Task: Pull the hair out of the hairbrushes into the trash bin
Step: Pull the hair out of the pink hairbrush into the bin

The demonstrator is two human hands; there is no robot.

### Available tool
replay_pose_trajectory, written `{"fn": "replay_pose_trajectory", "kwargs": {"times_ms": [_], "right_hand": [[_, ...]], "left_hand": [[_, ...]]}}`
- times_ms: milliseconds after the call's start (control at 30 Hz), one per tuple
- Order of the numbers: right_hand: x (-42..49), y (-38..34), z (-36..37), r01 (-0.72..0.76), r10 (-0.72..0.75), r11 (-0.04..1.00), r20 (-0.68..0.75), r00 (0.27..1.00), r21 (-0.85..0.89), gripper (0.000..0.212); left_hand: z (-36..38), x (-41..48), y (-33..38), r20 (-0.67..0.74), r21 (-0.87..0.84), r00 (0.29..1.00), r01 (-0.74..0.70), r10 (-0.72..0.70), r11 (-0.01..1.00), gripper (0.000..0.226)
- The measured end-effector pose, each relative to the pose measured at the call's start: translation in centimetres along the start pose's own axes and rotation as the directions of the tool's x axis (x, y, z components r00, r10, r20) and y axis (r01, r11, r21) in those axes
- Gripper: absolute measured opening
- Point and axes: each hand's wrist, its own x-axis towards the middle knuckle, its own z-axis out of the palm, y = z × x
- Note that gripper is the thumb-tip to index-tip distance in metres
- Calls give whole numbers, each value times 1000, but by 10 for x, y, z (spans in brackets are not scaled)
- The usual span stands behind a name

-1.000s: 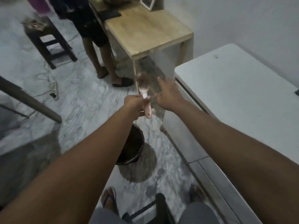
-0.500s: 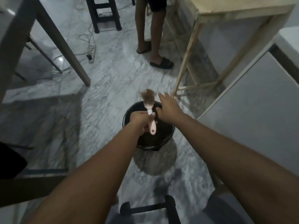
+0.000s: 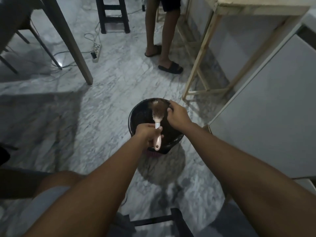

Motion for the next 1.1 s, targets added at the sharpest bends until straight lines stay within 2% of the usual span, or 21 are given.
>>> {"fn": "replay_pose_trajectory", "kwargs": {"times_ms": [200, 300, 467, 567, 733, 900, 1000, 1100], "right_hand": [[18, 6, 10, -12, 24, 988, -73, 997, 155, 40], [35, 20, 20, -59, 75, 970, -57, 996, 238, 37], [53, 50, 45, -46, 58, 967, -38, 998, 251, 15], [63, 60, 59, -61, 74, 972, -52, 996, 226, 14], [71, 78, 81, -102, 125, 950, -59, 990, 296, 11], [68, 82, 77, -42, 66, 975, -103, 992, 219, 15], [69, 83, 71, 34, 22, 966, -213, 977, 255, 14], [71, 80, 57, 134, 57, 914, -448, 892, 383, 14]], "left_hand": [[2, 16, -5, 7, -45, 1000, -26, 26, 999, 27], [1, 34, -14, 23, -68, 1000, -7, 9, 998, 16], [2, 69, -36, 22, -82, 1000, 20, -18, 996, 12], [2, 87, -45, 33, -95, 999, 44, -41, 995, 12], [3, 110, -59, 6, -101, 999, 51, -51, 994, 21], [-2, 125, -65, -76, -160, 992, 88, -101, 983, 31], [-4, 131, -65, -81, -235, 986, 122, -145, 964, 33], [-6, 133, -62, -96, -328, 979, 139, -180, 934, 34]]}}
